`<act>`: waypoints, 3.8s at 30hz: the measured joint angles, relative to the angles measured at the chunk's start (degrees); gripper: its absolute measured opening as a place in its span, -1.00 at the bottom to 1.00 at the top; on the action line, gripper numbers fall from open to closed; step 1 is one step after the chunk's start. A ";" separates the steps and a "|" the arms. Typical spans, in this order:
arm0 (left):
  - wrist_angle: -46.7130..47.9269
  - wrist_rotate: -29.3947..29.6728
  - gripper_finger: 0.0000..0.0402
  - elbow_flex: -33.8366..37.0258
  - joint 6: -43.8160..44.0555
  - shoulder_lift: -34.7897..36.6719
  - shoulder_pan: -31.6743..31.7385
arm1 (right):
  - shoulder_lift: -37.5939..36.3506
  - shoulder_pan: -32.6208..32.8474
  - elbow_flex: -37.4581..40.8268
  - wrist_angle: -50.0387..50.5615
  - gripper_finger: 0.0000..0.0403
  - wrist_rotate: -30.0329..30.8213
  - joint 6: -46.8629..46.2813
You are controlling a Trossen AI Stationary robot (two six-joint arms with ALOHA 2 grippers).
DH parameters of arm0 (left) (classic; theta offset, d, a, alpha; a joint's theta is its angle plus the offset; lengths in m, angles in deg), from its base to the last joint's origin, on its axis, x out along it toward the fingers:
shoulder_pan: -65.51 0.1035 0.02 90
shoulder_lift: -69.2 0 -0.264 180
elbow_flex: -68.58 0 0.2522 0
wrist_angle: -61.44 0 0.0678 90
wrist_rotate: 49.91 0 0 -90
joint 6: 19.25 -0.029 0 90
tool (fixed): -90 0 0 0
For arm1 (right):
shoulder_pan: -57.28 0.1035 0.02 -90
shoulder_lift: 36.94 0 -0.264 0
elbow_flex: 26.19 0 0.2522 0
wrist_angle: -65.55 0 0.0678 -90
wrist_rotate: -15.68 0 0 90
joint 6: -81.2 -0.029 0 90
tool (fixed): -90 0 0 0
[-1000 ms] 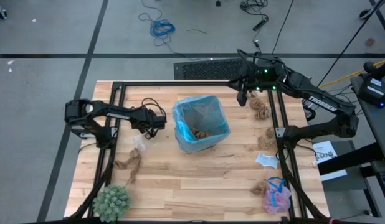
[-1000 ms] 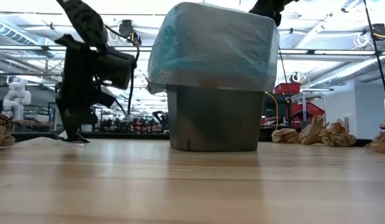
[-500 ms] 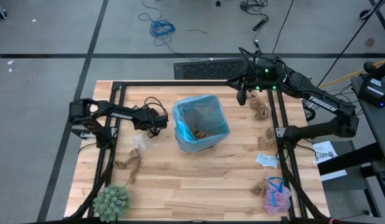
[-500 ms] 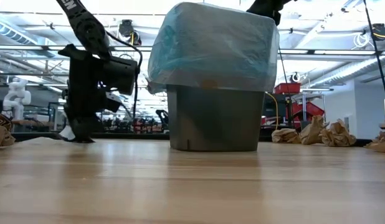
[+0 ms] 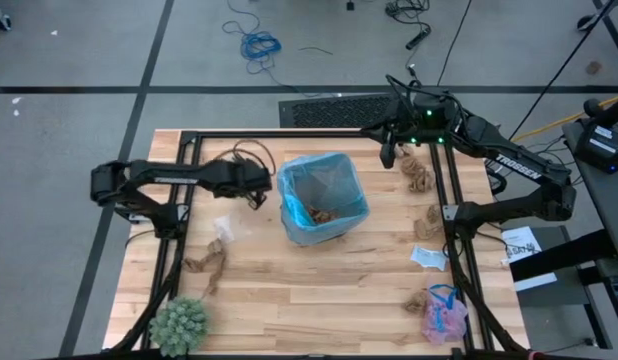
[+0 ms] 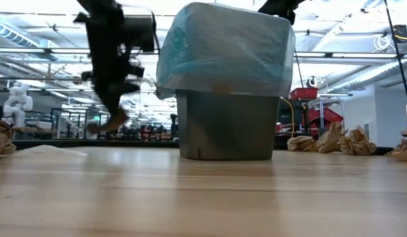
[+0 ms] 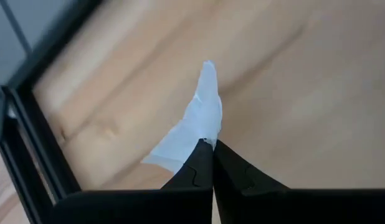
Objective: Pick and place trash into bin
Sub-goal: Put the white paper into the brown trash bin, then put the transparent plastic into the brown trash bin
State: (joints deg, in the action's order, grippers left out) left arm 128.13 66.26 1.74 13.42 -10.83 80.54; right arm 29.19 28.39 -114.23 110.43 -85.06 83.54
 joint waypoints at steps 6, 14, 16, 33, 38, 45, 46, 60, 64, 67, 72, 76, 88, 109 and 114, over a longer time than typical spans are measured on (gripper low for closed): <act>6.93 3.10 -1.00 -11.86 -0.03 6.74 0.41 | 0.00 0.00 0.00 -0.10 -1.00 0.02 0.06; 4.34 3.61 -1.00 -30.97 -10.21 10.47 0.17 | 0.00 0.00 0.00 -1.10 -1.00 0.04 1.37; -0.11 -0.65 -1.00 -34.22 -13.11 10.59 0.17 | 0.00 0.00 0.00 -1.40 -1.00 0.05 1.92; -13.50 -37.41 -1.00 -39.17 -18.38 -0.11 -0.58 | 0.00 0.00 0.00 -2.70 -1.00 0.03 2.27; -13.40 -42.97 -1.00 -39.12 -19.13 -5.61 -1.81 | 0.00 0.00 0.00 -2.70 -1.00 0.02 2.85; -13.42 -44.09 -0.92 -39.12 -19.53 -7.99 -2.43 | 0.00 0.00 0.00 -2.67 -1.00 0.00 2.88; -13.45 -44.09 -0.88 -39.12 -19.52 -7.98 -2.43 | 0.00 0.00 0.00 -2.65 -1.00 0.00 2.88; -8.80 -49.20 -0.37 -40.13 -19.93 -7.17 -2.63 | 0.00 -0.01 0.00 -2.62 -1.00 0.00 3.71; 5.22 -46.59 -0.62 -44.74 -17.70 -5.56 -3.67 | 0.00 -0.01 0.00 -2.58 -1.00 -0.04 4.37; 17.21 -39.88 -0.90 -48.14 -14.96 -5.08 -4.98 | -0.02 -0.01 0.00 -2.59 -1.00 -0.04 4.94; 31.26 -32.44 -0.98 -50.66 -9.32 -5.01 -8.08 | -0.02 0.00 0.00 -2.63 -1.00 -0.03 6.18; 36.68 -31.56 -0.99 -50.16 -6.06 -5.08 -11.85 | -0.02 0.00 0.00 -2.61 -1.00 -0.02 7.13; 36.57 -24.48 -1.00 -39.63 4.11 -5.06 -22.94 | -0.02 0.00 0.00 -2.59 -1.00 -0.02 8.15; 2.98 -25.16 -1.00 2.49 28.87 14.20 -27.59 | -0.02 0.00 0.00 -1.76 -1.00 -0.07 9.31; 3.93 -25.00 -0.98 2.52 26.76 10.65 -27.57 | -0.02 -0.01 0.00 -1.76 -1.00 -0.04 9.07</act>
State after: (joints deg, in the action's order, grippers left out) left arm 132.06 41.26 4.26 40.18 -0.18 52.97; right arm 29.17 28.38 -114.23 108.67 -85.11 92.61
